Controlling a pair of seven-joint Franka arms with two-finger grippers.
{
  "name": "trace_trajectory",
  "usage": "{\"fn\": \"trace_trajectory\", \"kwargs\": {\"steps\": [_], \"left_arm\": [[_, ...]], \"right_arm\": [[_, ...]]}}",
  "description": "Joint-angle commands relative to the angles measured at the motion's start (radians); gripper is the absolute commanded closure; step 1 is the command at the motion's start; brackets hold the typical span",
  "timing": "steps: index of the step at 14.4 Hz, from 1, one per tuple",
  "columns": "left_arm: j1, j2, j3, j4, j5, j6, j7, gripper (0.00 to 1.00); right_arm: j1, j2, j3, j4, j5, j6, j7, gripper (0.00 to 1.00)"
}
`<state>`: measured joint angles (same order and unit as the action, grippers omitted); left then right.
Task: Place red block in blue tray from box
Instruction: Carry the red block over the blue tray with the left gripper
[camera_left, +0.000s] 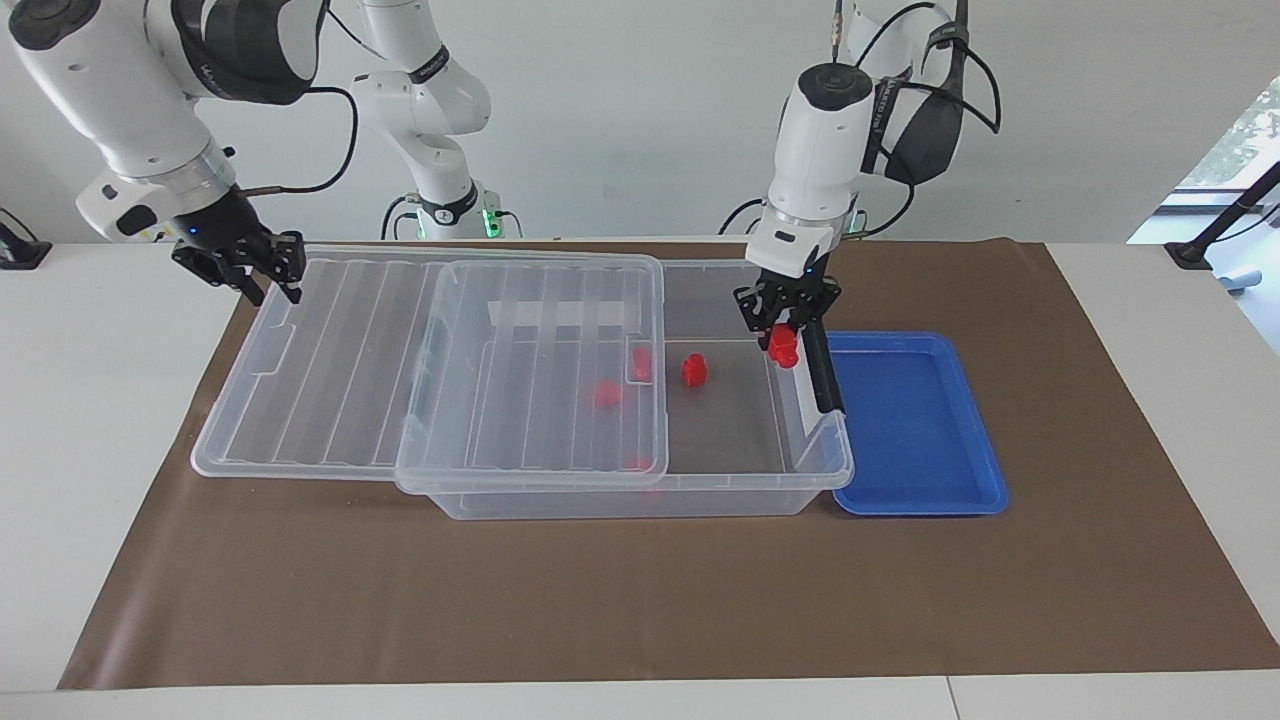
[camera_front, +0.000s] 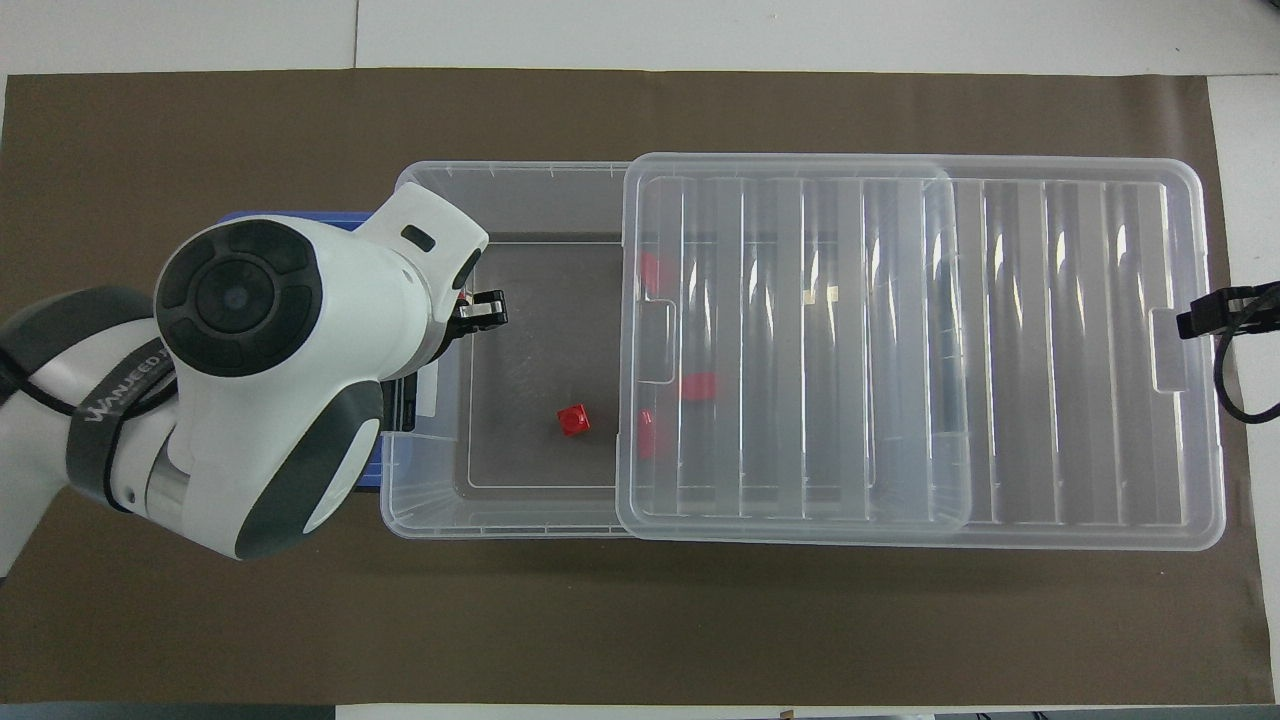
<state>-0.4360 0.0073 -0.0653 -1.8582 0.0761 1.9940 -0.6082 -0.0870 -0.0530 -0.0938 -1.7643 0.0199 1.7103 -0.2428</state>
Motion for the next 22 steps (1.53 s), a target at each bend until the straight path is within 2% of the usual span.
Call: {"fn": "trace_trajectory", "kwargs": {"steps": [1,4,7,9,12,17,22], "left_arm": [[0.09,-0.023,0.002,-0.026,-0.038,-0.018,0.157,1.0],[0.201,-0.017,0.004,-0.056,-0.053,0.006,0.33,1.0],[0.288,0.0,0.004,-0.143,-0.053,0.118,0.474,1.0],[0.33,0.025,0.004,-0.202,-0.053,0.201,0.533,1.0],[0.352,0.097,0.004,-0.216,-0.053,0.272,0.562,1.0],[0.385,0.155,0.004,-0.262,-0.053,0.339,0.633,1.0],[0.407,0.2,0.004,-0.277,-0.053,0.371,0.631,1.0]], "right_arm": [[-0.075,-0.053,0.005,-0.113,-0.001,0.106,-0.148,1.0],[-0.169,0.011,0.005,-0.11,-0.001,0.149,-0.197,1.0],[-0.172,0.056,0.005,-0.118,-0.001,0.173,-0.185,1.0],[-0.177,0.056,0.005,-0.153,-0.001,0.212,-0.193,1.0],[-0.177,0.056,0.005,-0.175,-0.001,0.226,-0.193,1.0],[-0.155,0.044,0.005,-0.213,-0.001,0.253,-0.176,1.0],[-0.077,0.041,0.006,-0.224,-0.001,0.252,-0.06,1.0]]}}
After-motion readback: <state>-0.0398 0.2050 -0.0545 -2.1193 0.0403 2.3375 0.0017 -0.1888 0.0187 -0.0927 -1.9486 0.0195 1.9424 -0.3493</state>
